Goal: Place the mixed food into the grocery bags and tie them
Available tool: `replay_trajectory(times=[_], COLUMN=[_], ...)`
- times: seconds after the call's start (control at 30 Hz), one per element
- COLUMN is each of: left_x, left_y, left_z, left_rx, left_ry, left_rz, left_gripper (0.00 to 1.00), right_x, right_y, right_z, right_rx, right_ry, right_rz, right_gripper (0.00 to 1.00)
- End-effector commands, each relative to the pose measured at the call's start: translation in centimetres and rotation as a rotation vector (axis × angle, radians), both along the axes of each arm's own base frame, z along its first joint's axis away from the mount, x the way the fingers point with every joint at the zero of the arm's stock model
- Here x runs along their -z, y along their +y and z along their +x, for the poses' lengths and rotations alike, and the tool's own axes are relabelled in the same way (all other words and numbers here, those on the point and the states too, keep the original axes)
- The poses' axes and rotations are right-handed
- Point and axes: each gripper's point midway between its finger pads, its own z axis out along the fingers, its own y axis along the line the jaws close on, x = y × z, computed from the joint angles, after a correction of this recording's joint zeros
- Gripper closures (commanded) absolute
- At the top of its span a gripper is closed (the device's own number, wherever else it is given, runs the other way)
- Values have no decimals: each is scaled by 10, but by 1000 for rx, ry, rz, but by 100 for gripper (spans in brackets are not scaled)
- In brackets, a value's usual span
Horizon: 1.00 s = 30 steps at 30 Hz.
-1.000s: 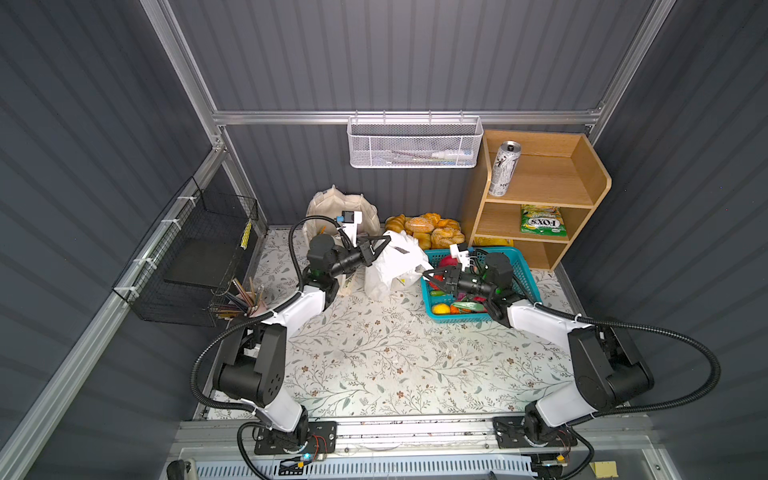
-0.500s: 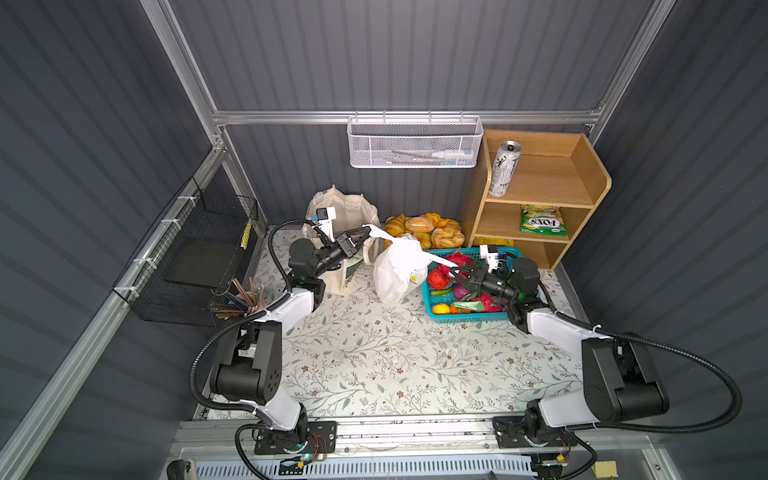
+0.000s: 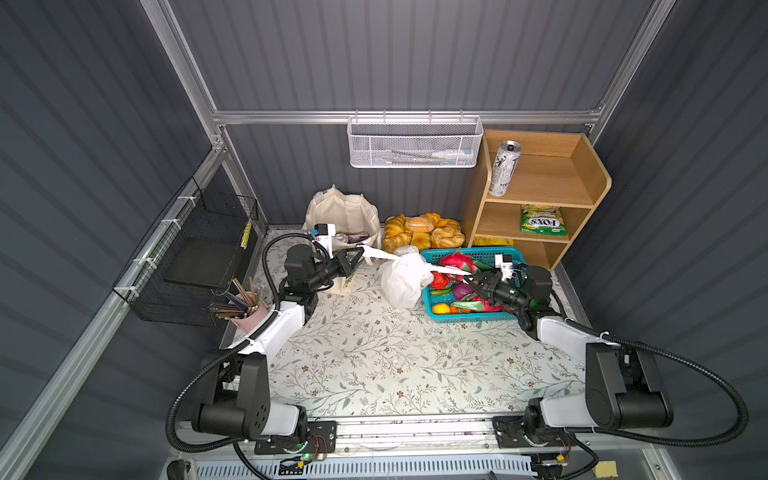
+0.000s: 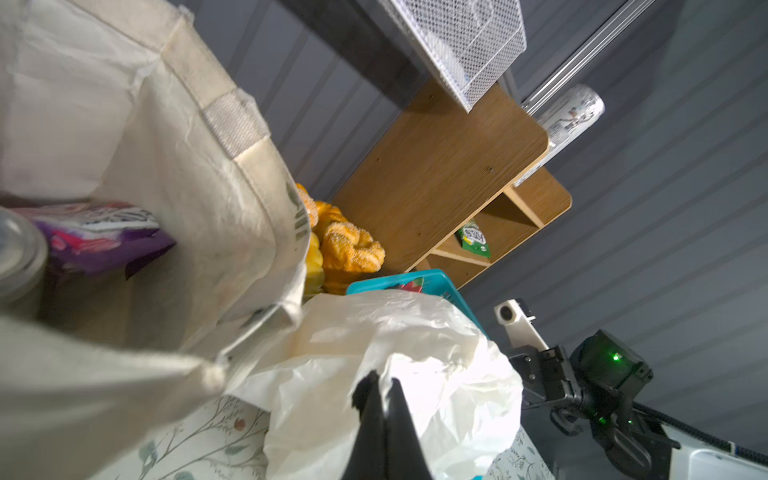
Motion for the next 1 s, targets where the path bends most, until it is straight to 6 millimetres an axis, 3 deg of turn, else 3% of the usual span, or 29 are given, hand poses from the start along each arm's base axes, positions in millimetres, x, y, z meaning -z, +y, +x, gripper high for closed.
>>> replay_trajectory(times=[0.0, 0.17, 0.27, 0.37, 0.5, 0.6, 0.83, 0.97], left_x=[-3, -9, -15, -17, -15, -14, -14, -14], left_y=[50, 39, 33, 29, 23, 18, 11, 9], left_z=[24, 23, 19, 18, 16, 15, 11, 8], left_rx=[-210, -148, -111, -86, -65, -48, -20, -10], left_ry=[-63, -82, -99, -99, -98, -100, -107, -114], left_rz=[94, 110, 149, 165, 176, 178, 193, 203], left_gripper=[100, 100, 100, 100, 100, 100, 100, 100], right_x=[18, 8, -7, -36, -82, -106, -112, -94], right_y=[-30, -8, 1, 8, 33, 63, 136, 169], right_z=[14, 10, 3, -7, -20, -19, 7, 27], right_rx=[141, 53, 15, 8, -55, -151, -375, -475], right_ry=[69, 55, 18, -62, -216, -309, -397, -387], right_rz=[-33, -75, -143, -286, -538, -652, -792, -796], right_gripper=[100, 100, 53, 33, 20, 12, 1, 1])
